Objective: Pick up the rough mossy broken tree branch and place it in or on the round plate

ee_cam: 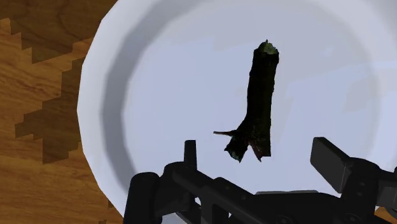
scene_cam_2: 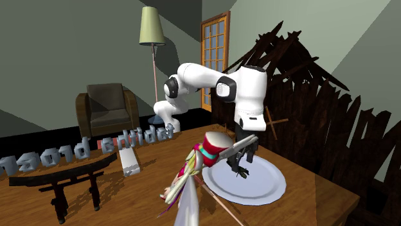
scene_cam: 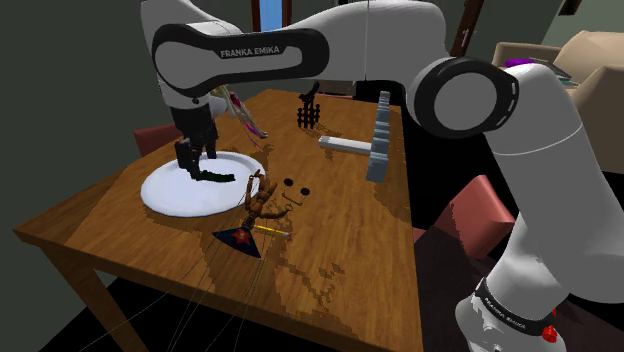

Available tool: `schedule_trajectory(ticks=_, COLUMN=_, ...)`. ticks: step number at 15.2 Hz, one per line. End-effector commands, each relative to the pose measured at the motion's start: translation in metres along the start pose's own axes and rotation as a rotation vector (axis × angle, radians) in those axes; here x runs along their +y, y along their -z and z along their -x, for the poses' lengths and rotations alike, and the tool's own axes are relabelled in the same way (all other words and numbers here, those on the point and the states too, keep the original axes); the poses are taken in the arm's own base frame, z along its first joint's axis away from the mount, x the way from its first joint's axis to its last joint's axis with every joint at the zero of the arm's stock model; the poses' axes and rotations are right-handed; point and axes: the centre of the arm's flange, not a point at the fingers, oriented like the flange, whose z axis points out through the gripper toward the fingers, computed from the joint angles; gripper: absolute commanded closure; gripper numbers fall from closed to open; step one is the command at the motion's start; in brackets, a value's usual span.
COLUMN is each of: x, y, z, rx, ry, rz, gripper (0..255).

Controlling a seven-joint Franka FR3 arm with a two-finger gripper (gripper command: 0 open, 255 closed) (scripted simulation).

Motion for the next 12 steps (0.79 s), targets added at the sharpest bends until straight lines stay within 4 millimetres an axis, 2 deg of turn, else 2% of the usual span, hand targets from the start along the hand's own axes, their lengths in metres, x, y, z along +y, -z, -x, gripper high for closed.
schedule_trajectory(ticks=1, x=-0.001, y=0.012, z=0.001, rx=0.0, ry=0.0, rz=0.0, gripper=0)
schedule_trajectory(ticks=4, x=-0.001, y=0.049, z=0.001, rx=0.0, ry=0.0, rz=0.0, gripper=0)
schedule_trajectory(ticks=12, x=-0.001, y=0.049, z=0.001, rx=0.0, ry=0.0, rz=0.0, gripper=0)
